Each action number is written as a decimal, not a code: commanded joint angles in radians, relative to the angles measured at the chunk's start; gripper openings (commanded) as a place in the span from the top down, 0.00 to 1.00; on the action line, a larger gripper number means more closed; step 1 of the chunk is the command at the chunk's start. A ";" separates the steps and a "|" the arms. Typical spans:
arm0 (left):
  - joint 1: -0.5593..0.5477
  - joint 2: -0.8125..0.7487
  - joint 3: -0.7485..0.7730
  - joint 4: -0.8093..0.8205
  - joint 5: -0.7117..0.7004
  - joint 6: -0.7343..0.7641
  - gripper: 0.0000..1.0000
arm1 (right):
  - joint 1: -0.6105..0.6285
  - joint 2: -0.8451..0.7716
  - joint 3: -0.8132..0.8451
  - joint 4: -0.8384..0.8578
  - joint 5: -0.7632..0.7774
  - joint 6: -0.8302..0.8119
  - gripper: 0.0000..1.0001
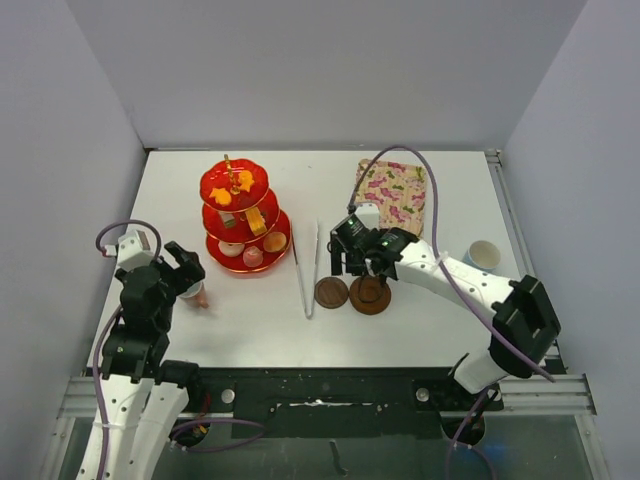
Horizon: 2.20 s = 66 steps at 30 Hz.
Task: Serve the afternoon tea
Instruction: Adjust the coaster at the center of the board, then pick up the cup at the center of the board.
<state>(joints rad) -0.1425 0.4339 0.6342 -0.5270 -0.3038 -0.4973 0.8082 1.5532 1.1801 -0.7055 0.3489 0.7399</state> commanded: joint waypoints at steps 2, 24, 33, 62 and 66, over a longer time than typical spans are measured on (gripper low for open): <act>0.006 0.022 0.007 0.005 -0.110 -0.065 0.19 | -0.070 -0.122 0.028 -0.061 0.170 0.002 0.19; 0.018 0.034 -0.010 0.040 -0.059 -0.033 0.19 | -0.952 -0.481 -0.044 -0.217 -0.107 -0.174 0.16; 0.018 0.014 -0.014 0.051 -0.022 -0.024 0.19 | -1.185 -0.582 -0.154 -0.293 -0.217 -0.183 0.15; 0.021 -0.044 -0.024 0.073 -0.007 -0.009 0.19 | -1.219 -0.481 -0.341 -0.039 -0.456 -0.251 0.23; 0.022 -0.044 -0.029 0.079 -0.005 -0.005 0.19 | -1.207 -0.481 -0.384 0.052 -0.417 -0.255 0.30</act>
<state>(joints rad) -0.1284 0.3965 0.5991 -0.5152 -0.3130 -0.5167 -0.4118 1.0763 0.8181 -0.7940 -0.0944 0.5011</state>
